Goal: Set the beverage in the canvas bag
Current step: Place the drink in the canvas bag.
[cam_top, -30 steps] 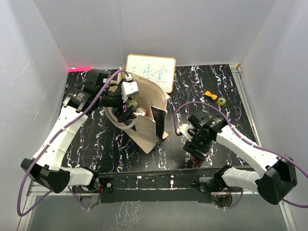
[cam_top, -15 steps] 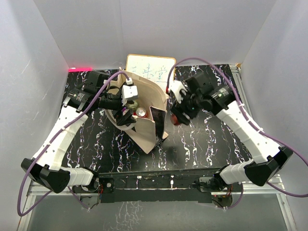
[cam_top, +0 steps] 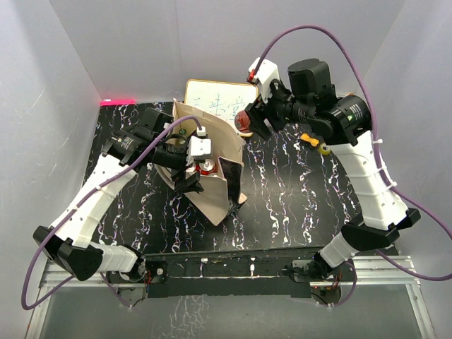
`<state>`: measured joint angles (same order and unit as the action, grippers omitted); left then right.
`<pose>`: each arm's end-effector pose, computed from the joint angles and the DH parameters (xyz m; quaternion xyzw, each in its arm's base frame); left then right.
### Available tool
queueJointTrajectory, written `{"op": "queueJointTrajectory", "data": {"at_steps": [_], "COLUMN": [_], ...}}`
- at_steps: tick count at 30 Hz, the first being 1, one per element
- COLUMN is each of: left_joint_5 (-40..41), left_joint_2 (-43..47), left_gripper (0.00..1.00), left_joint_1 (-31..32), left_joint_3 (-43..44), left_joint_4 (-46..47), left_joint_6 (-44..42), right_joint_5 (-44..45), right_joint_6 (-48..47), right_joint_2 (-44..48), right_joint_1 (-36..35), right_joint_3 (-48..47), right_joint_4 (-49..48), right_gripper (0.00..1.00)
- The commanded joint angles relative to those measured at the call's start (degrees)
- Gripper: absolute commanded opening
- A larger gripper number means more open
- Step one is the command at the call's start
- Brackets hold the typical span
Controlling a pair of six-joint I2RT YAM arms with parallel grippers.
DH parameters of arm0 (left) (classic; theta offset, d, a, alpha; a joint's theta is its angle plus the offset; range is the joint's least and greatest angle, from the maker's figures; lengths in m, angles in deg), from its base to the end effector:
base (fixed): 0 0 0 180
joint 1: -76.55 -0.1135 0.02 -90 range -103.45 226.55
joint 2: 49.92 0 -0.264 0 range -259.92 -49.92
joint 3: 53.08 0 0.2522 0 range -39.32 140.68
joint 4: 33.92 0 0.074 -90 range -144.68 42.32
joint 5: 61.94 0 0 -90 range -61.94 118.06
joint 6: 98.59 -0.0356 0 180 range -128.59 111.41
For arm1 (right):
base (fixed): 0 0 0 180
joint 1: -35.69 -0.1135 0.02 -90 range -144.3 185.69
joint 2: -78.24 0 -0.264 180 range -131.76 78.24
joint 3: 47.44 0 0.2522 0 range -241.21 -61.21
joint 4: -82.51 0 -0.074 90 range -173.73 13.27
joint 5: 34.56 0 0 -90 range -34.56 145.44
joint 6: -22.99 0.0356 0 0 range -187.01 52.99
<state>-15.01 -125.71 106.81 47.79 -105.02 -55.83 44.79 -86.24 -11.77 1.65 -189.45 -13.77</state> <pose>0.2063 -0.1485 0.4044 0.6471 0.5866 -0.2852 0.3947 0.2184 0.1555 0.5189 -0.4303 0.7571 0.1429 0.4704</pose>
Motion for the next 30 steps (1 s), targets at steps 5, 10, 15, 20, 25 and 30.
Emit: {"op": "queueJointTrajectory", "data": {"at_steps": [5,10,15,20,25,30], "left_joint_5": [-5.0,-5.1,-4.8,-4.0,-2.7,-1.5], "left_joint_2": [0.8,2.7,3.6,4.9,6.5,6.7], "left_gripper": [0.75,0.59,0.47,0.24,0.13,0.0], "left_joint_1": [1.4,1.4,1.4,1.4,1.3,1.3], "left_joint_3": [-1.4,-3.1,-4.1,-5.3,-7.2,-7.1], "left_joint_4": [3.7,1.2,-0.2,-0.8,0.9,0.1], "left_joint_6": [1.2,0.2,-1.4,-3.1,-3.1,-4.6], "right_joint_5": [-8.0,-10.4,-11.7,-12.2,-13.9,-14.4], "right_joint_6": [4.5,5.1,4.8,2.0,-0.9,-4.6], "right_joint_2": [-3.6,-6.2,-8.2,-12.1,-14.3,-14.7], "right_joint_1": [-2.2,-4.0,-4.5,-4.7,-4.7,-4.7], "right_joint_3": [-2.1,-1.1,0.9,0.1,-0.6,-0.4], "right_joint_4": [-12.5,-14.2,-13.8,-8.9,-1.8,2.5], "right_gripper": [0.08,0.08,0.08,0.08,0.08,0.08]}}
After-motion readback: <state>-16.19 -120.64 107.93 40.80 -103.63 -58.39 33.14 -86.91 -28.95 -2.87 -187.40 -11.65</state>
